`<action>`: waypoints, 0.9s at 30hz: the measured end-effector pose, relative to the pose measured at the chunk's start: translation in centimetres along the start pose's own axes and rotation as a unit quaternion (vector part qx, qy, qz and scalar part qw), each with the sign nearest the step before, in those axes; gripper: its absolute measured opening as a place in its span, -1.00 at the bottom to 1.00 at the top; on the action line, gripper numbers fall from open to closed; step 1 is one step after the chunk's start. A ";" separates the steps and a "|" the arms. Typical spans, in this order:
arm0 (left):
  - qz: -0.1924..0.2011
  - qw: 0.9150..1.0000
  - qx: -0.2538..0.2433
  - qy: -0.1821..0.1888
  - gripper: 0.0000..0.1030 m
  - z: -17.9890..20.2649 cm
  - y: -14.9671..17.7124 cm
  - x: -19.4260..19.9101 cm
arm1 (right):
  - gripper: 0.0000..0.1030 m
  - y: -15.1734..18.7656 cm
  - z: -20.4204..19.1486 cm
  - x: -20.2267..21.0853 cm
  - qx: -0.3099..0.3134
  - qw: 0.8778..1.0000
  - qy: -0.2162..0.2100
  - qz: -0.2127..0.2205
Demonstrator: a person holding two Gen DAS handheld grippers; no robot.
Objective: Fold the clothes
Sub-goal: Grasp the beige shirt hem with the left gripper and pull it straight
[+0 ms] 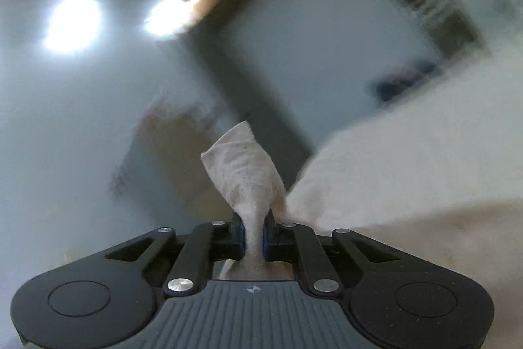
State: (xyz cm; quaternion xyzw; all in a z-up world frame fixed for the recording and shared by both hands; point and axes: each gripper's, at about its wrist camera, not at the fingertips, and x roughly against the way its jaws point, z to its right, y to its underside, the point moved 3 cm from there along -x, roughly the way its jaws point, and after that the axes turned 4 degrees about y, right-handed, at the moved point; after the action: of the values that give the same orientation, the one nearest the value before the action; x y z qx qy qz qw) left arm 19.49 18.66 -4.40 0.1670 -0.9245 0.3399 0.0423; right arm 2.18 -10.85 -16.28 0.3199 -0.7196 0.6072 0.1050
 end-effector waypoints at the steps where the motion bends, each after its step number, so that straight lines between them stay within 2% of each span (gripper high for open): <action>1: -0.001 0.997 -0.037 0.061 -0.71 3.2 0.0 0.7 | 0.35 0.0 0.0 0.0 0.000 1.000 0.000 0.000; 2: -0.001 0.990 -0.072 0.120 -0.71 6.3 0.0 1.5 | 0.35 0.0 -0.1 0.0 0.000 1.000 0.000 -0.001; 4: -0.003 0.982 -0.080 0.169 -0.69 9.1 0.3 3.3 | 0.35 0.0 -0.3 -0.1 0.000 1.000 0.001 -0.001; 5: -0.005 0.978 -0.080 0.192 -0.61 10.4 0.6 4.3 | 0.35 0.0 -0.3 0.0 -0.001 1.000 0.000 -0.001; 6: -0.008 0.978 -0.070 0.194 -0.45 10.5 0.9 4.3 | 0.35 0.0 -0.4 -0.1 -0.001 1.000 0.000 -0.001; 7: -0.018 0.980 -0.034 0.198 -0.38 9.7 1.3 4.3 | 0.35 0.0 -0.4 -0.2 -0.001 1.000 -0.001 0.000; 8: -0.026 0.980 0.015 0.198 -0.22 8.1 1.8 4.4 | 0.35 0.0 -0.4 -0.1 -0.001 1.000 -0.001 0.000; 9: -0.029 0.980 0.039 0.195 -0.13 7.3 2.1 4.4 | 0.35 0.0 -0.4 -0.2 -0.001 1.000 -0.001 0.000; 10: -0.033 0.978 0.088 0.187 -0.13 5.2 2.7 4.5 | 0.36 0.0 -0.4 -0.2 -0.001 1.000 -0.001 0.000; 11: -0.036 0.972 0.141 0.182 -0.11 2.9 3.4 4.4 | 0.36 0.0 -0.3 -0.2 -0.001 1.000 -0.001 0.000; 12: -0.039 0.968 0.167 0.182 -0.06 1.8 3.7 4.4 | 0.36 0.0 -0.3 -0.2 -0.001 1.000 -0.001 0.000; 13: -0.047 0.961 0.205 0.180 -0.04 0.1 4.2 4.3 | 0.36 -0.1 -0.3 -0.3 0.000 1.000 0.000 0.000; 14: -0.060 0.949 0.254 0.178 -0.03 -2.1 5.1 3.8 | 0.37 -0.1 -0.3 -0.3 0.000 1.000 0.000 0.000; 15: -0.063 0.943 0.272 0.181 -0.03 -2.8 5.4 3.4 | 0.37 -0.1 -0.3 -0.3 0.000 1.000 0.000 0.000; 16: -0.059 0.934 0.299 0.188 -0.03 -3.8 5.8 3.4 | 0.37 -0.1 -0.3 -0.3 0.000 1.000 0.000 0.000; 17: -0.044 0.928 0.312 0.200 -0.02 -4.6 5.9 3.7 | 0.37 -0.1 -0.3 -0.3 0.001 1.000 0.001 0.000; 18: -0.039 0.926 0.313 0.207 0.03 -4.8 5.7 3.9 | 0.37 -0.1 -0.3 -0.3 0.001 1.000 0.001 0.000; 20: -0.033 0.913 0.323 0.246 0.03 -4.1 5.3 4.7 | 0.37 0.0 -0.3 -0.3 0.001 1.000 0.001 0.000; 21: -0.032 0.910 0.322 0.258 0.00 -3.3 5.1 4.6 | 0.37 0.0 -0.3 -0.3 0.001 1.000 0.001 0.000; 23: -0.019 0.898 0.284 0.335 0.00 1.0 3.2 6.3 | 0.37 0.0 -0.3 -0.3 0.002 1.000 0.001 0.000; 25: 0.016 0.873 0.244 0.423 0.00 4.5 1.6 8.4 | 0.37 0.0 -0.2 -0.2 0.002 1.000 0.001 0.000; 26: 0.028 0.867 0.231 0.441 0.00 5.0 1.4 9.4 | 0.37 0.0 -0.2 -0.2 0.002 1.000 0.001 0.000; 27: 0.054 0.866 0.200 0.456 0.00 6.0 0.6 10.9 | 0.37 0.0 -0.2 -0.2 0.002 1.000 0.001 0.000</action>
State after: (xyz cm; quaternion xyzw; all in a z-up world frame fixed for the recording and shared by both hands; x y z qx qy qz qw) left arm 9.20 12.21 -7.28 -0.0522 -0.7221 0.5573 0.4065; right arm 2.29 -10.54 -16.34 0.3192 -0.7185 0.6090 0.1048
